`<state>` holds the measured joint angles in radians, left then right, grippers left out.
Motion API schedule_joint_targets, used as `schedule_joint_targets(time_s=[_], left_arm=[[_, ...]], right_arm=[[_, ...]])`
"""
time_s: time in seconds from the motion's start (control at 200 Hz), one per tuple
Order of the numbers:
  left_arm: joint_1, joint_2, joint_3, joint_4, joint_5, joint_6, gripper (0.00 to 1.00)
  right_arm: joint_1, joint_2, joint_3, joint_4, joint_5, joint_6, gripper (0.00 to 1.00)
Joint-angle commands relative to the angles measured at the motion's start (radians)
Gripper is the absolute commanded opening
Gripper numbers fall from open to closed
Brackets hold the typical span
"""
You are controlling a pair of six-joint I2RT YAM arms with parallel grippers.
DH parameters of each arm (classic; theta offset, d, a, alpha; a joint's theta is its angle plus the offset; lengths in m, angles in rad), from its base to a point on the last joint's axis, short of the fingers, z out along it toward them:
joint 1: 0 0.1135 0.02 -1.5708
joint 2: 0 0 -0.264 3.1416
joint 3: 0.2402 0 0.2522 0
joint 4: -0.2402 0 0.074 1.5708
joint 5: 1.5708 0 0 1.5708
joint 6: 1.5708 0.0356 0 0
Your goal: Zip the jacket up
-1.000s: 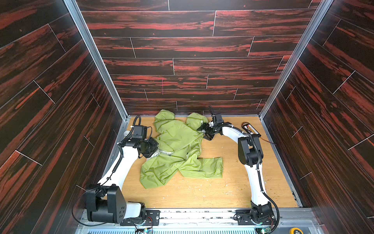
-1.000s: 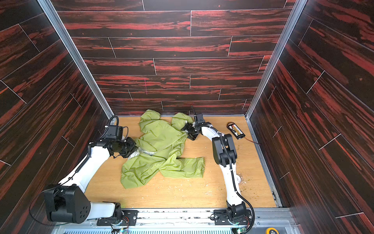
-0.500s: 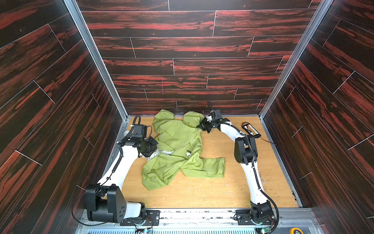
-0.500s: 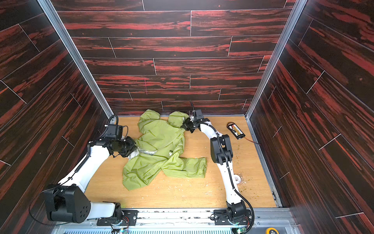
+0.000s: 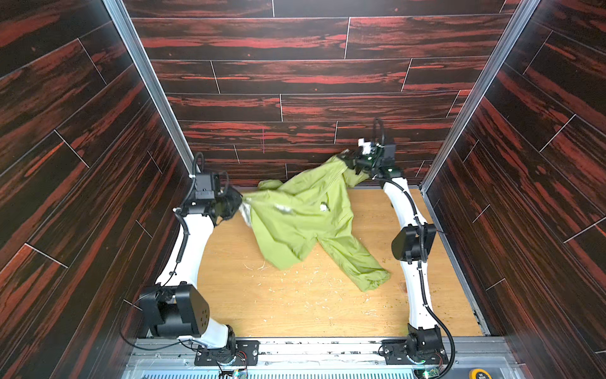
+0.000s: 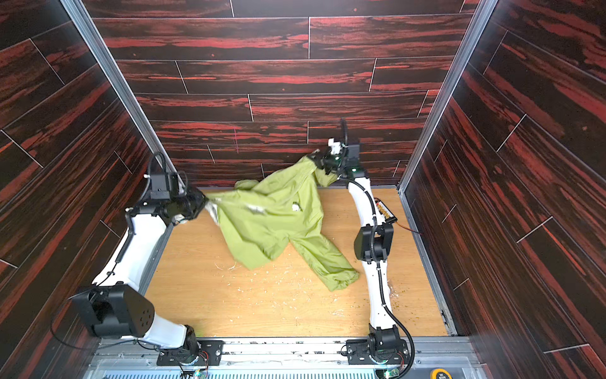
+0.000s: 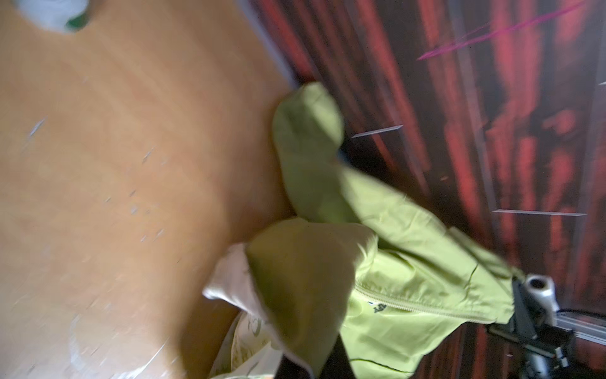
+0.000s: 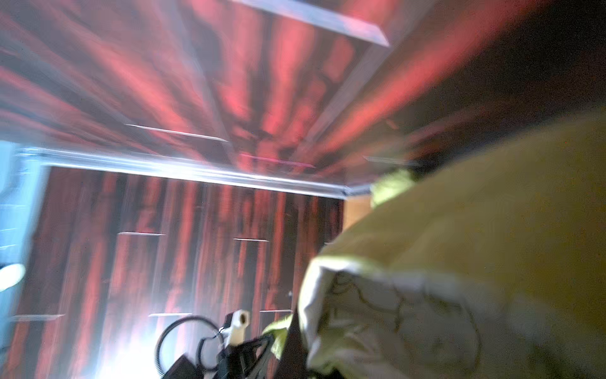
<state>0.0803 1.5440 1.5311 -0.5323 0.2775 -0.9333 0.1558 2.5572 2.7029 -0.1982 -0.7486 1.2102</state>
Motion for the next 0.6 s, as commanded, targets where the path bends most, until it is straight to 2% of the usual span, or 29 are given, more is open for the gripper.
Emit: schedule_joint_targets(time_s=[0.0, 0.07, 0.13, 0.296, 0.426, 0.596], left_arm=[[0.029, 0.028, 0.121, 0.085, 0.029, -0.007, 0.00], [0.037, 0.043, 0.171, 0.095, 0.045, -0.004, 0.00], [0.042, 0.043, 0.193, 0.097, 0.055, -0.004, 0.00], [0.048, -0.012, 0.131, 0.044, 0.138, -0.015, 0.00], [0.047, -0.123, -0.048, -0.001, 0.168, -0.022, 0.00], [0.047, -0.278, -0.323, -0.031, 0.197, -0.058, 0.00]], right_arm=[[-0.031, -0.090, 0.017, 0.180, -0.070, 0.108, 0.00], [-0.048, -0.125, 0.015, 0.177, -0.081, 0.084, 0.00], [-0.060, -0.157, 0.014, 0.102, -0.092, 0.019, 0.00], [-0.067, -0.278, -0.060, -0.366, -0.052, -0.341, 0.00], [-0.064, -0.429, -0.290, -0.613, 0.077, -0.572, 0.00], [-0.063, -0.672, -0.739, -0.642, 0.221, -0.674, 0.00]])
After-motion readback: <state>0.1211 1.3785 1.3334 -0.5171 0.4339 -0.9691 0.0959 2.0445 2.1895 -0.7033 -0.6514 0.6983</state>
